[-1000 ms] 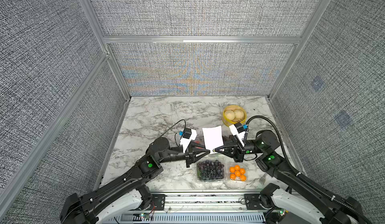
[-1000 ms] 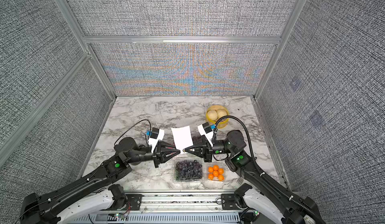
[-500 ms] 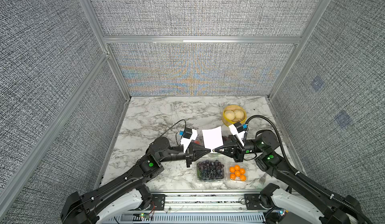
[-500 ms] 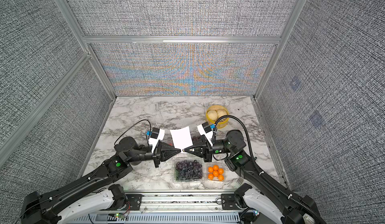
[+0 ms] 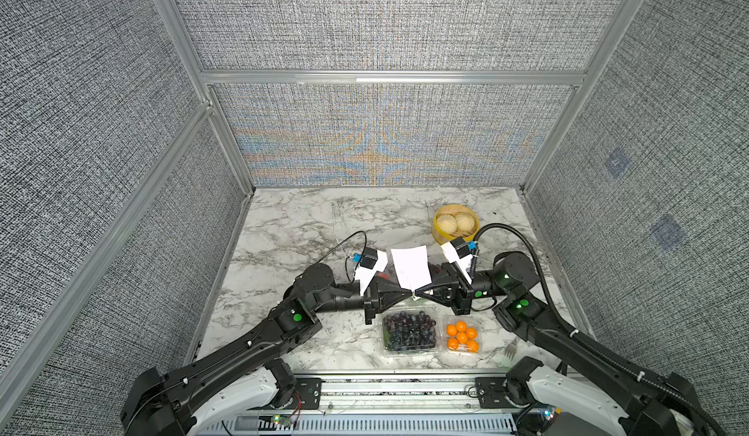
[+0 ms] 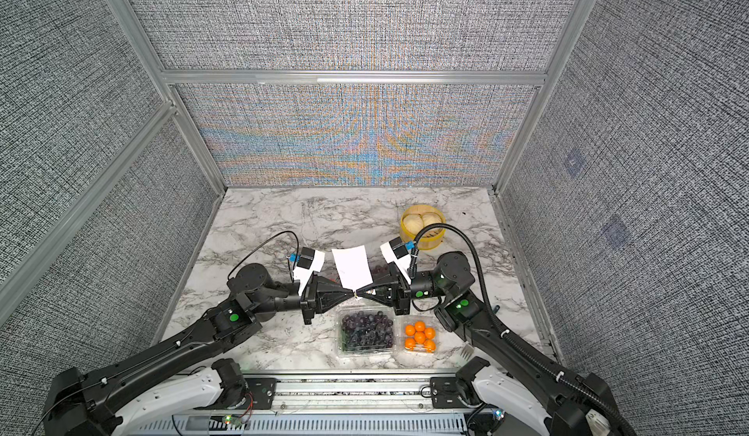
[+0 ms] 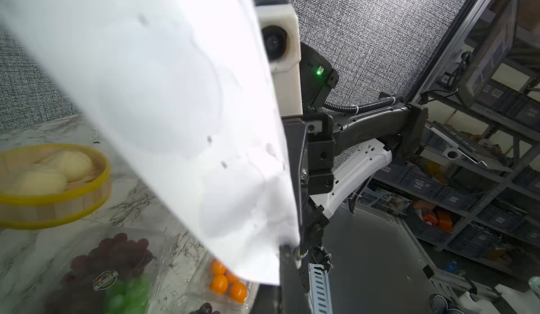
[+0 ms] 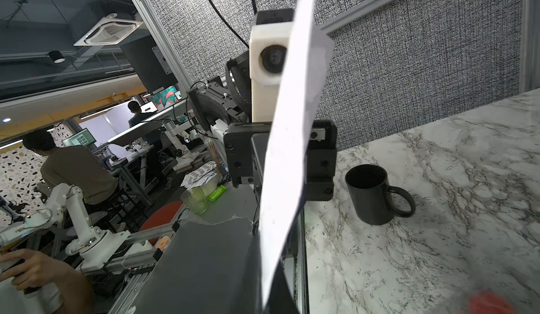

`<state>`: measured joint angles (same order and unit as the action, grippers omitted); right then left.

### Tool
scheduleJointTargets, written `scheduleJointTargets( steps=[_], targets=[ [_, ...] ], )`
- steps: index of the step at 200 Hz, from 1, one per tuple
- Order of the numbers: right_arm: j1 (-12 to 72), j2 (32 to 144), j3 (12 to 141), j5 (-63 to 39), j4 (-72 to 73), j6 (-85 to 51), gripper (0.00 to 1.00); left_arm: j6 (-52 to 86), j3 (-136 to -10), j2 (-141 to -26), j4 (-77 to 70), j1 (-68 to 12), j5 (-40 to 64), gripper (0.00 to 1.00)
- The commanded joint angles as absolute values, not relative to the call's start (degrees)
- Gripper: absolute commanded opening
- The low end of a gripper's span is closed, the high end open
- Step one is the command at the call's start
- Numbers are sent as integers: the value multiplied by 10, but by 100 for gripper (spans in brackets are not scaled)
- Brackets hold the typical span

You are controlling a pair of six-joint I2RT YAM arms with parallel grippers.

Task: Label fruit boxes
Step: Adjust the label sticker.

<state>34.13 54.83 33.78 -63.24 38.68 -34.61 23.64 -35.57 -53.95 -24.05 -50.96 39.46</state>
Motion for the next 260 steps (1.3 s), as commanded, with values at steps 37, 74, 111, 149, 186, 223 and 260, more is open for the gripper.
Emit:
scheduleJointTargets(
  steps=[37, 74, 111, 149, 186, 223, 260],
  targets=[
    [339, 533, 344, -608, 344, -309, 0, 232, -345, -517, -256, -510, 407, 0],
    [339, 540, 348, -606, 334, -301, 0, 245, -340, -514, -274, -510, 423, 0],
    [339, 542, 346, -610, 338, -302, 0, 241, -342, -519, -271, -510, 411, 0],
    [339, 543, 341, -624, 360, -316, 0, 231, -346, -521, -250, -510, 386, 0],
    [341, 551, 342, -641, 387, -336, 0, 232, -344, -518, -248, -510, 380, 0],
    [344, 545, 335, -642, 392, -338, 0, 227, -349, -522, -236, -510, 367, 0],
    [345, 550, 334, -645, 390, -337, 0, 223, -351, -525, -231, -511, 361, 0]
  ],
)
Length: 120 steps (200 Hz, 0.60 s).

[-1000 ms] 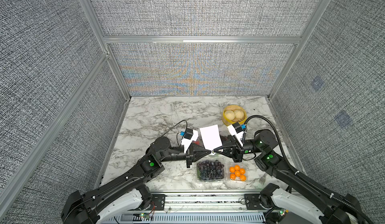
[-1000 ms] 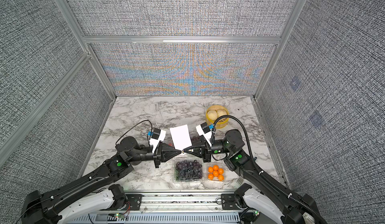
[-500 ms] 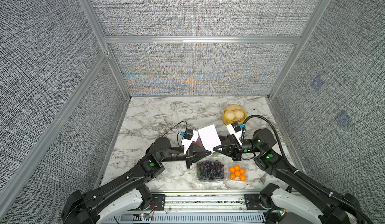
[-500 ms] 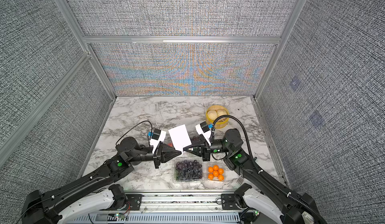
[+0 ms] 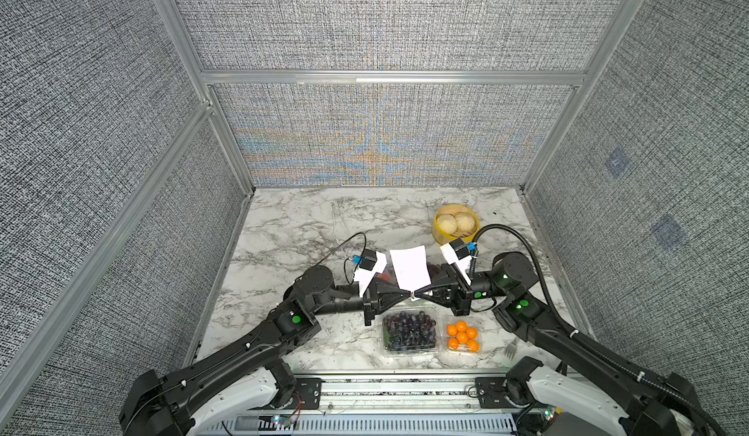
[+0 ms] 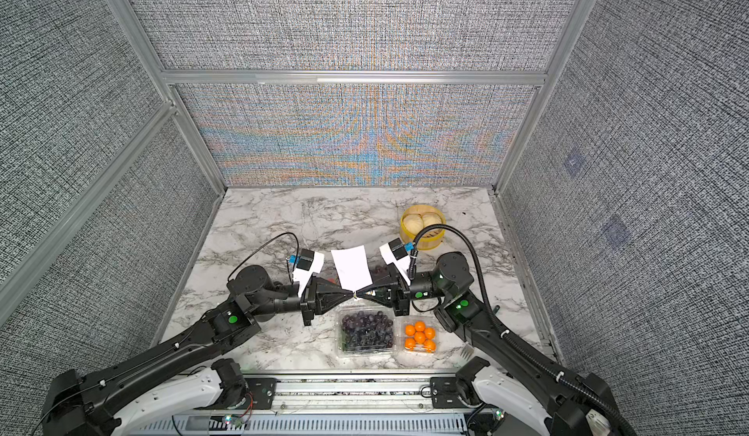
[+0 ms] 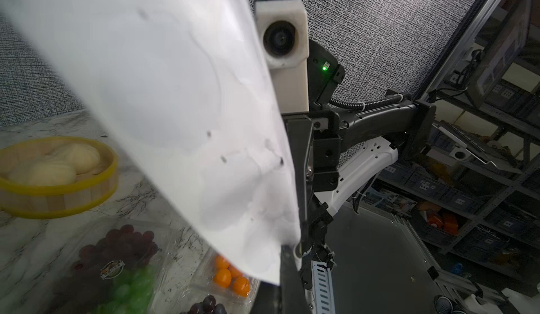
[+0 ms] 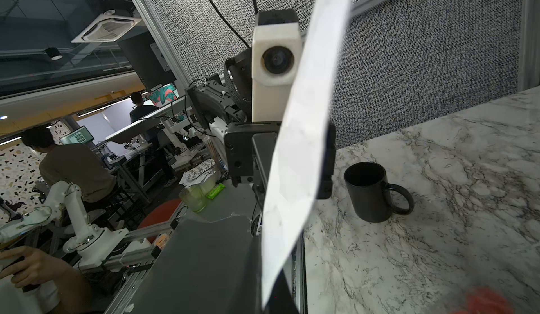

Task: Label fruit boxes
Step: Adjust the label sticker.

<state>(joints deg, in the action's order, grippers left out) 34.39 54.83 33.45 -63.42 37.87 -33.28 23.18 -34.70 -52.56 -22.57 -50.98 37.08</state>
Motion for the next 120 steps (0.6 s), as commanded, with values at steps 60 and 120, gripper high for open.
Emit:
scheduleJointTargets(
  steps=[60, 120],
  targets=[
    [339, 533, 342, -611, 323, -292, 0, 229, -340, -511, -239, -511, 376, 0],
    [341, 555, 346, -616, 334, -299, 0, 257, -344, -549, -302, -511, 436, 0]
  ],
)
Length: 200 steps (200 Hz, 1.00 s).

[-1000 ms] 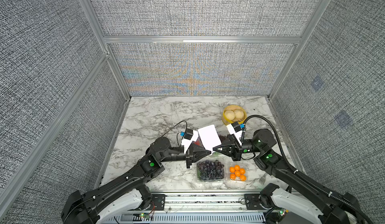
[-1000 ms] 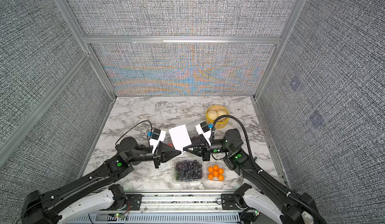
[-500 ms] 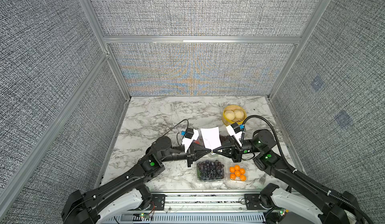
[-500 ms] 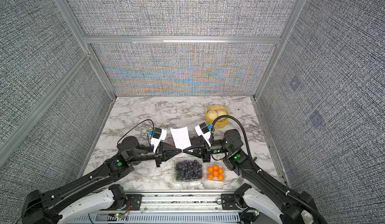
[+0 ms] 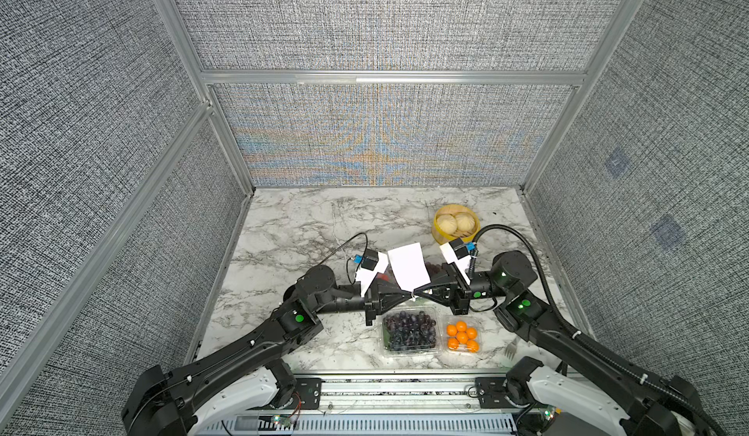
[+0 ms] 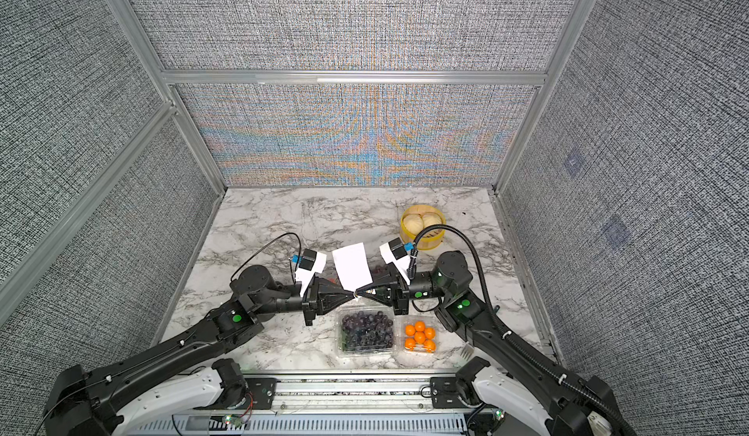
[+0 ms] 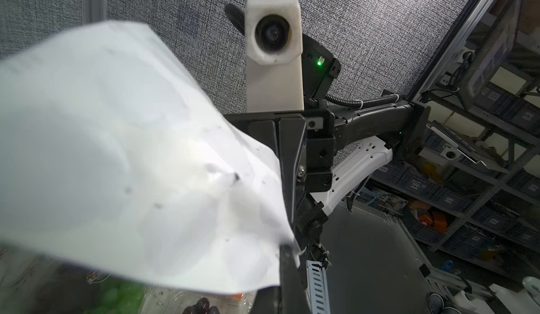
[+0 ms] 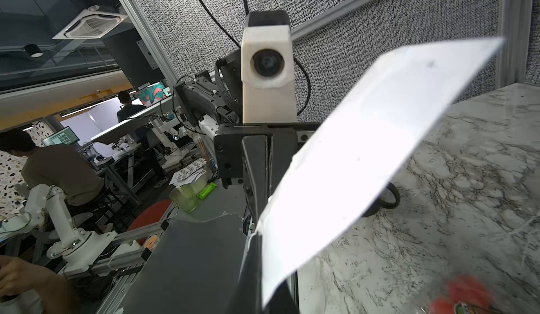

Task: Label fruit boxes
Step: Adjust the label sticker.

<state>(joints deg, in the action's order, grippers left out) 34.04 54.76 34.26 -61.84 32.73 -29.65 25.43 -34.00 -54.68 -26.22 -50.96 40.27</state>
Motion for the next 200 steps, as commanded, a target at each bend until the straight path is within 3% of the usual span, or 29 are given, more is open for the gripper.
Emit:
scheduleJointTargets(
  steps=[1, 200],
  targets=[
    [341, 555, 346, -616, 334, -299, 0, 257, -344, -549, -302, -511, 435, 0],
    [348, 543, 336, -616, 331, -292, 0, 200, -358, -535, -193, -510, 319, 0]
  ],
)
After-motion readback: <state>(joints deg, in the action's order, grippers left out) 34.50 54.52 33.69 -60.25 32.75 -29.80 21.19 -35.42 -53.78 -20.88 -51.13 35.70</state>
